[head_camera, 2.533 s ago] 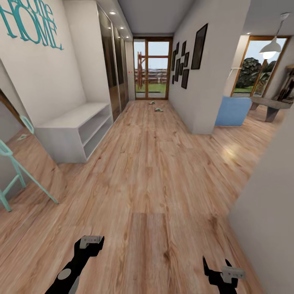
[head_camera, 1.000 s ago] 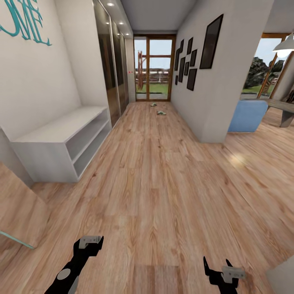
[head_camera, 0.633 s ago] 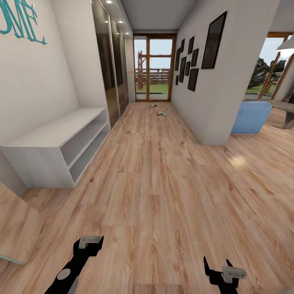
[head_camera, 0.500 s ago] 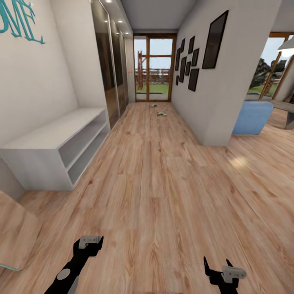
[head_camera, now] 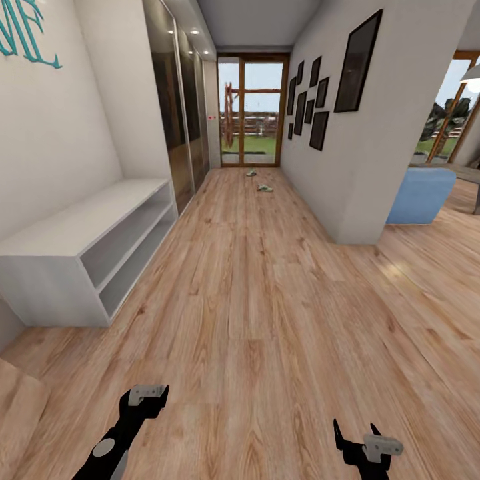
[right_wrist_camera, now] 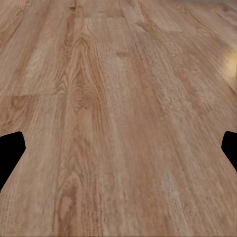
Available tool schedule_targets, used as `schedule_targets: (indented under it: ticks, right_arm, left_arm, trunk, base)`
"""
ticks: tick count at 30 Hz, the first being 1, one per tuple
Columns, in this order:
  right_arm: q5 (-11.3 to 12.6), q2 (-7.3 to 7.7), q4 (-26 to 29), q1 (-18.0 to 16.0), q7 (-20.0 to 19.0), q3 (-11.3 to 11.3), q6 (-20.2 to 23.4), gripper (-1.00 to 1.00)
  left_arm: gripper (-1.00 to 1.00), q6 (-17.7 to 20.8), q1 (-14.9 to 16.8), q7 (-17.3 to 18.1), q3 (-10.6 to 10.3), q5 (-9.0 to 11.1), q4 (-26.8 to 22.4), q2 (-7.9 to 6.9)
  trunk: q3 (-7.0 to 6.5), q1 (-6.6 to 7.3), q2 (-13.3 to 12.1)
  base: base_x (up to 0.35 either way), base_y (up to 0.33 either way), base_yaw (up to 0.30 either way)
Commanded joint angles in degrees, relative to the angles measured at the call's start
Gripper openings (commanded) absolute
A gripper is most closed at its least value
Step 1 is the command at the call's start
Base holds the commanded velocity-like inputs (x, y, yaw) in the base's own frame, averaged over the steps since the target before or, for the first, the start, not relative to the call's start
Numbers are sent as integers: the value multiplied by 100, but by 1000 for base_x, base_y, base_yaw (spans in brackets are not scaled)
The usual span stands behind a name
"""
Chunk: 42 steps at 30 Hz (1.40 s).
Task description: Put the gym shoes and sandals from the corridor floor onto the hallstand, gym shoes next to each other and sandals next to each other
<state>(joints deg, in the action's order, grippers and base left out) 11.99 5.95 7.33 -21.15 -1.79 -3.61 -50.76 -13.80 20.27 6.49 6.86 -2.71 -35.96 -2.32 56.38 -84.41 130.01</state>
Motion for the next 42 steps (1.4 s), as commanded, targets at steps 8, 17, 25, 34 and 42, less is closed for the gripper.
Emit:
schedule_targets:
  ticks: [8,17,25,34,42]
  right_arm:
    - [56,3,-4,-3,-15,-35,-13,100]
    - [47,3,-10,-3,-10,-35,-20,100]
    - [42,3,-12,-3,-6,-35,-21,100]
    - [36,-15,-13,-3,-6,-41,-21,100]
    - [32,-16,-13,-3,-6,-43,-19,100]
  left_arm:
    - [100,-17,4,45,34,-28,1,6]
    - [100,-17,4,45,34,-28,1,4]
    - [100,-17,4,45,34,-28,1,3]
    - [100,-17,4,45,26,-28,6,12]
    - [100,-17,4,45,26,-28,10,12]
  trunk:
    - [5,-2,2]
    - [5,-2,2]
    - [5,-2,2]
    - [5,-2,2]
    - [5,-2,2]
  base:
    - [335,0,0]
    - [335,0,0]
    - [335,0,0]
    - [336,0,0]
    - [336,0,0]
